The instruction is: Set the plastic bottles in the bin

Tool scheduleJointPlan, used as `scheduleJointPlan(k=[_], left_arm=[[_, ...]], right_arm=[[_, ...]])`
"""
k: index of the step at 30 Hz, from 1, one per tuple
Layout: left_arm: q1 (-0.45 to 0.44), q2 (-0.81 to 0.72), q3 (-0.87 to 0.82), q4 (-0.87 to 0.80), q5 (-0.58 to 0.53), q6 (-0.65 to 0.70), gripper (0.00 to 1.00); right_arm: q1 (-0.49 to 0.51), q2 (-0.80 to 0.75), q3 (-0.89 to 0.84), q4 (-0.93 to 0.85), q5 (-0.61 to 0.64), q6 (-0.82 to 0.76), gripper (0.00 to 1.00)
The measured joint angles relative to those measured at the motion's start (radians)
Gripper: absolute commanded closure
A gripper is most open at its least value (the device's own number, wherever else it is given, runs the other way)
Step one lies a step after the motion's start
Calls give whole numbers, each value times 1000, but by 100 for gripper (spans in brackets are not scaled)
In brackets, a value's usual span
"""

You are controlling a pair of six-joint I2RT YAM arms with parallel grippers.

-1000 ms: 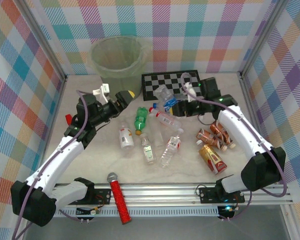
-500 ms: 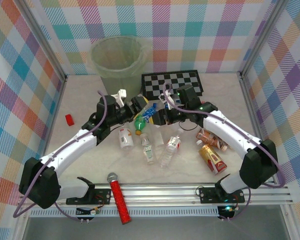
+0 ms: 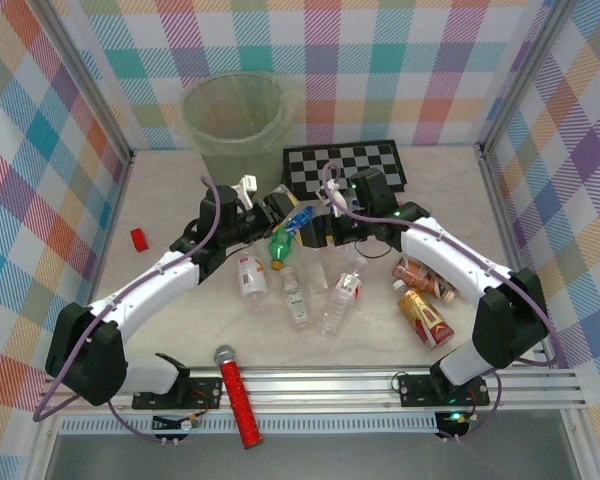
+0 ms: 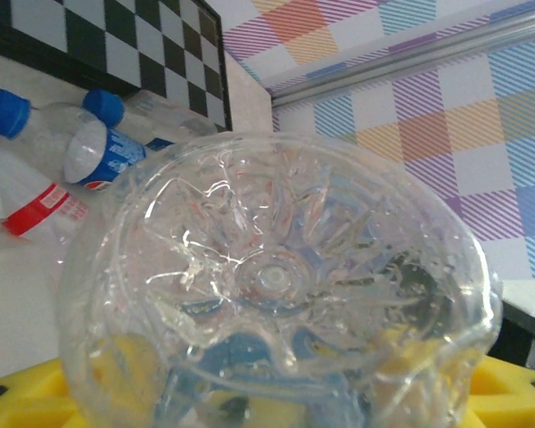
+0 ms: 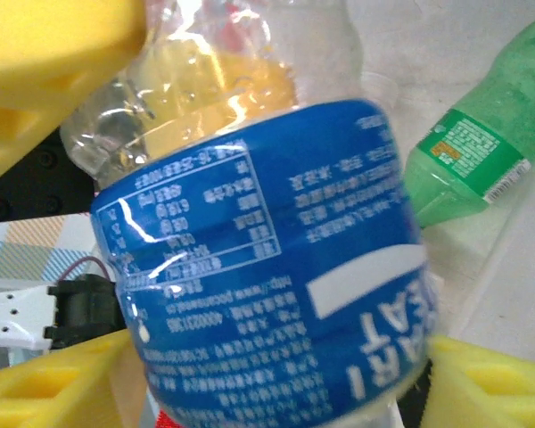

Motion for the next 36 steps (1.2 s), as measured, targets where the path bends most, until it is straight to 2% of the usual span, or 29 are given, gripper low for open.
scheduleJointPlan(k=[1, 5, 13, 17, 21, 26, 29, 36], left_arm=[[8, 3, 19, -13, 2, 8, 48], [52, 6, 121, -81, 18, 58, 48], [210, 30, 434, -224, 25, 207, 51], [273, 105, 604, -270, 22, 289, 52], [336, 216, 755, -300, -37, 374, 53], [403, 392, 933, -314, -133, 451, 55], [420, 526, 1070, -336, -170, 501, 55], [426, 862, 1453, -527, -185, 636, 55]], right_arm=[[0, 0, 8, -6, -1, -7, 0], [-31, -13, 64, -69, -3, -22, 1], [-308, -230, 24, -243, 79, -30, 1], [-377, -338, -90, -309, 167, 5, 1], [-394, -410, -194, -369, 266, 55, 1], [-410, -457, -214, -450, 323, 109, 1], [-432, -467, -209, -505, 343, 125, 1], [-506, -507, -208, -594, 362, 127, 1]])
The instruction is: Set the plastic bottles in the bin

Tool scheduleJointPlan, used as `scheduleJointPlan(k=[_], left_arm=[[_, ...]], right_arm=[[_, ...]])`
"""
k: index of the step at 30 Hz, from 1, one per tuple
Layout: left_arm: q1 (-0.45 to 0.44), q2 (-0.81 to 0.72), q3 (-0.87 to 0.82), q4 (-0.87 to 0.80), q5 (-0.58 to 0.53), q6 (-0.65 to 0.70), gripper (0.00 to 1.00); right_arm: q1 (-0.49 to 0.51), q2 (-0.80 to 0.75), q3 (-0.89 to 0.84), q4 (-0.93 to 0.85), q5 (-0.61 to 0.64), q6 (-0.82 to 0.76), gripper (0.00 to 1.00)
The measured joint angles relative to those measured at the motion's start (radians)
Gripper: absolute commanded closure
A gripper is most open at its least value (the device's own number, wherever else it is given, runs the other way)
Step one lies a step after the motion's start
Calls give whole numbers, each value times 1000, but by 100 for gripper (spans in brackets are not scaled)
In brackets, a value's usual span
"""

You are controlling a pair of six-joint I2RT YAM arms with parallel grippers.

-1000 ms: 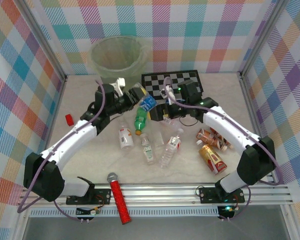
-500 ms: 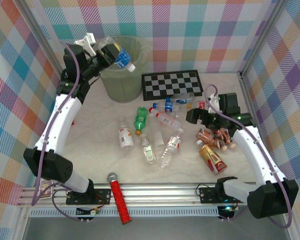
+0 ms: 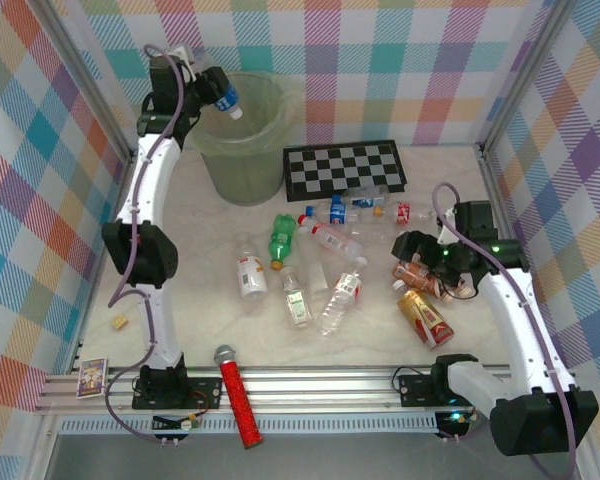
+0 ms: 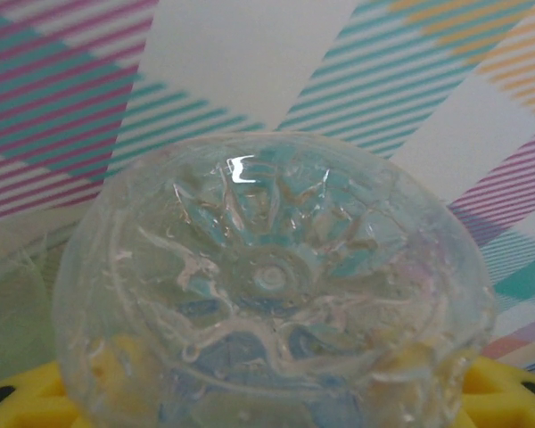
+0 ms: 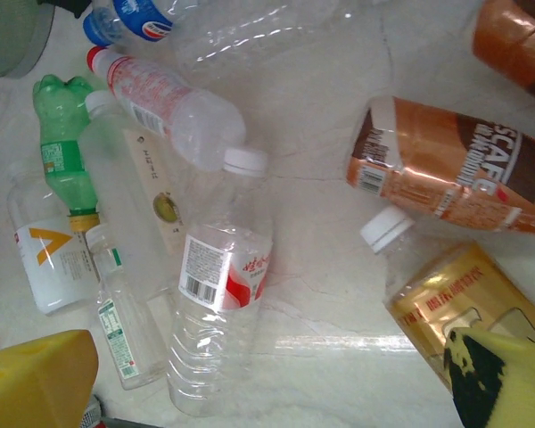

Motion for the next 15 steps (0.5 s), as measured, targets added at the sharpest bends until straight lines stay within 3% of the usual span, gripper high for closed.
scheduleJointPlan(k=[5, 9, 15], left_arm=[[-6, 97, 58, -98, -5, 77, 53], [-21, 130, 76, -172, -34, 156, 45], [-47, 142, 82, -234, -62, 249, 37]], right_arm=[[-18, -27, 0, -26, 12, 1, 1], [-32, -48, 0, -40, 42, 23, 1], [-54, -72, 12, -83, 179, 119, 1]])
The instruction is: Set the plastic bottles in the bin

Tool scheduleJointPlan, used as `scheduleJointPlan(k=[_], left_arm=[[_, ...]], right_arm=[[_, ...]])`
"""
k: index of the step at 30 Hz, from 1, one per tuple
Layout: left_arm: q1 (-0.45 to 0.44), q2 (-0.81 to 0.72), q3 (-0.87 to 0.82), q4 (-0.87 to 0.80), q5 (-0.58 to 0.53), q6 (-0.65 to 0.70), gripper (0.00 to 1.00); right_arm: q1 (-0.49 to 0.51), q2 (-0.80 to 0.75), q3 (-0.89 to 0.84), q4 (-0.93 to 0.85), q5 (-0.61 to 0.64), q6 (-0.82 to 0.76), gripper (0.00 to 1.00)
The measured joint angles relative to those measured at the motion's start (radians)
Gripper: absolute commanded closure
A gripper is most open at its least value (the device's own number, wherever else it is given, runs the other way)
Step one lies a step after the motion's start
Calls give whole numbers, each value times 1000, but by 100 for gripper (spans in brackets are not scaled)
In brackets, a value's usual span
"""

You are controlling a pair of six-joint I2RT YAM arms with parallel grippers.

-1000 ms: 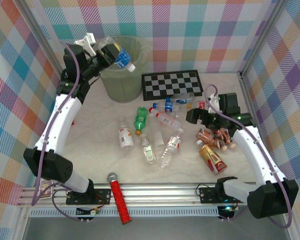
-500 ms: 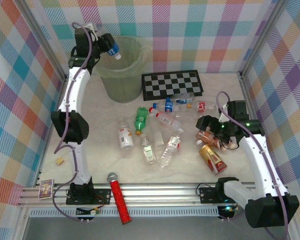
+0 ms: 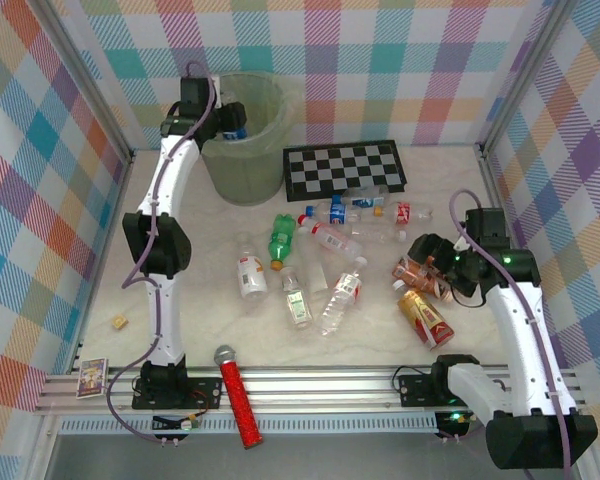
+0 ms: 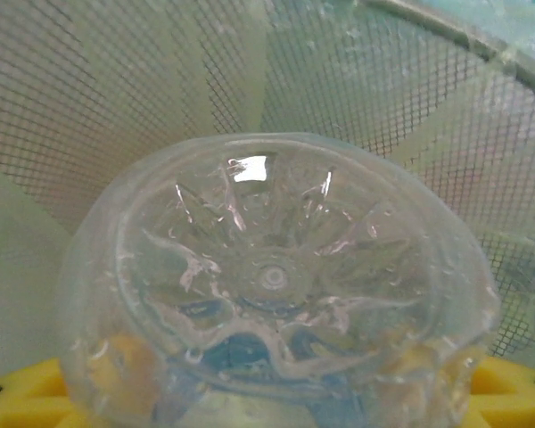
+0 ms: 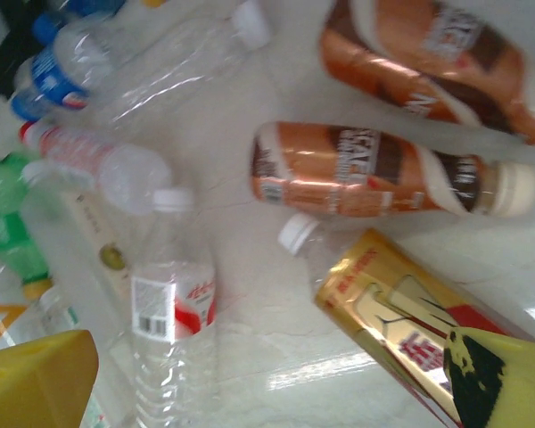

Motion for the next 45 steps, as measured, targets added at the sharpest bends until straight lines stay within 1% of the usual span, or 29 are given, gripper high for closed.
scheduleJointPlan(k=[4, 7, 9, 11, 14, 19, 23, 24, 27, 30, 31, 35, 37, 40, 43, 45], left_arm=[[-5, 1, 2, -16, 1, 27, 23], [-5, 2, 6, -17, 1, 35, 14], [-5, 2, 8, -17, 2, 37, 10], [-5, 2, 10, -17, 3, 37, 8], [-5, 2, 10, -16, 11, 36, 7], [-5, -8, 10, -14, 22, 33, 4], [-6, -55, 9, -16, 50, 29, 0], [-6, -73, 8, -16, 55, 29, 0], [-6, -148, -7, -19, 64, 32, 0], [-6, -250, -52, -18, 65, 40, 0], [-6, -288, -75, -14, 66, 44, 0], [-11, -449, -217, -24, 86, 45, 0], [-23, -553, -344, -17, 92, 51, 0], [-56, -745, -600, 10, 110, 47, 0], [-77, -925, -843, 62, 164, 7, 0], [-77, -1010, -954, 73, 192, -28, 0]], right_arm=[[-39, 1, 10, -27, 62, 72, 1], [-54, 4, 9, -33, 64, 101, 1], [-56, 4, 3, -37, 64, 106, 1], [-56, 4, -14, -40, 61, 89, 1], [-56, 26, -45, -70, 47, 22, 1], [-35, 127, -67, -127, 51, -92, 1], [-9, 216, -91, -113, 16, -148, 1], [1, 243, -92, -114, 11, -156, 1], [76, 330, -92, -109, 9, -174, 1], [143, 383, -92, -117, 18, -173, 1], [158, 405, -92, -124, 23, -173, 1], [163, 449, -98, -128, 56, -157, 1], [164, 450, -104, -130, 69, -146, 1], [167, 450, -116, -134, 89, -130, 1], [173, 458, -119, -134, 106, -120, 1], [176, 482, -117, -131, 123, -119, 1]])
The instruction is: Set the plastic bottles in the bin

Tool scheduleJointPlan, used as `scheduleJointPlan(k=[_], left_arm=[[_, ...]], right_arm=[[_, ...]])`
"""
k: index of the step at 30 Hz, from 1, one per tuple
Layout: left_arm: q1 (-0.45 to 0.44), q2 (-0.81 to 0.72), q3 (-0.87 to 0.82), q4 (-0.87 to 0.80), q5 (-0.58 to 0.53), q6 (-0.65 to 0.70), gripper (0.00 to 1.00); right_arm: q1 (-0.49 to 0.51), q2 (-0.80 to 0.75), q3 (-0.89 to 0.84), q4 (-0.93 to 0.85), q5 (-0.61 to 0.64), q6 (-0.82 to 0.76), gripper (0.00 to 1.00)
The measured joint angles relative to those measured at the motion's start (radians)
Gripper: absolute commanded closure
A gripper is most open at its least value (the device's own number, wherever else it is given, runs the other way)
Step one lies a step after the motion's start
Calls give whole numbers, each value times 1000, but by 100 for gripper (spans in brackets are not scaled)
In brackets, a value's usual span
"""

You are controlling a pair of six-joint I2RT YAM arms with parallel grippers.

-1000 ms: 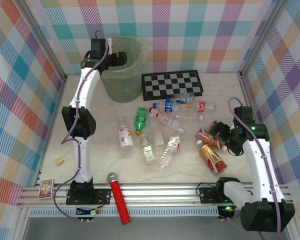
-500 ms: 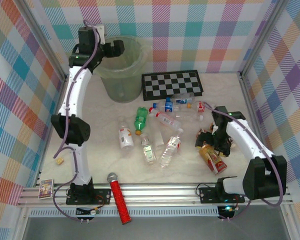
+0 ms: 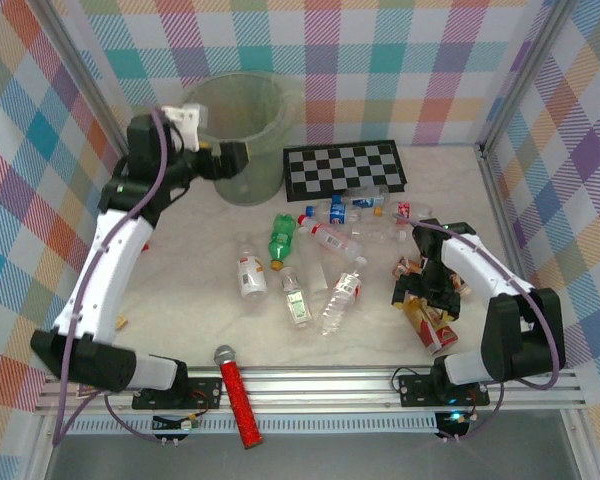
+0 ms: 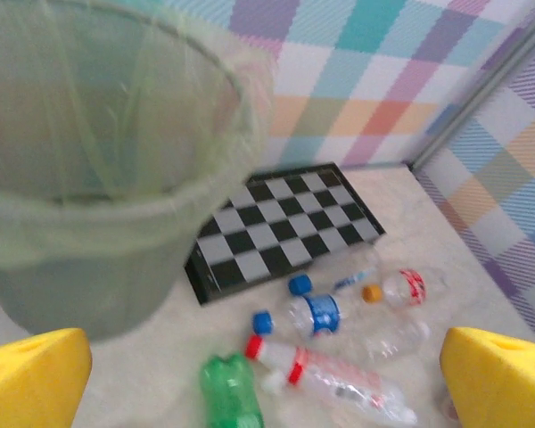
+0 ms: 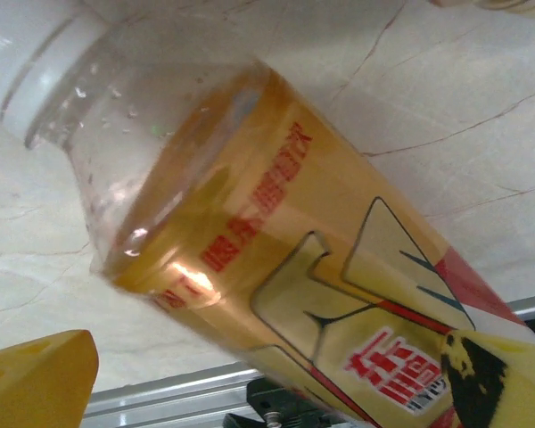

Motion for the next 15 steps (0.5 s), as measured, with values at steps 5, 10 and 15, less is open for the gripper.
scheduleJointPlan(k=[5, 10, 15], left_arm=[[0, -95, -168, 27, 47, -82, 0], [0, -122, -279, 26, 73, -148, 0], [-6, -136, -336, 29, 81, -201, 0]], right_arm=[[16, 124, -8, 53, 1, 0, 3], [31, 146, 5, 85, 10, 8, 24], [37, 139, 6, 97, -5, 14, 38]])
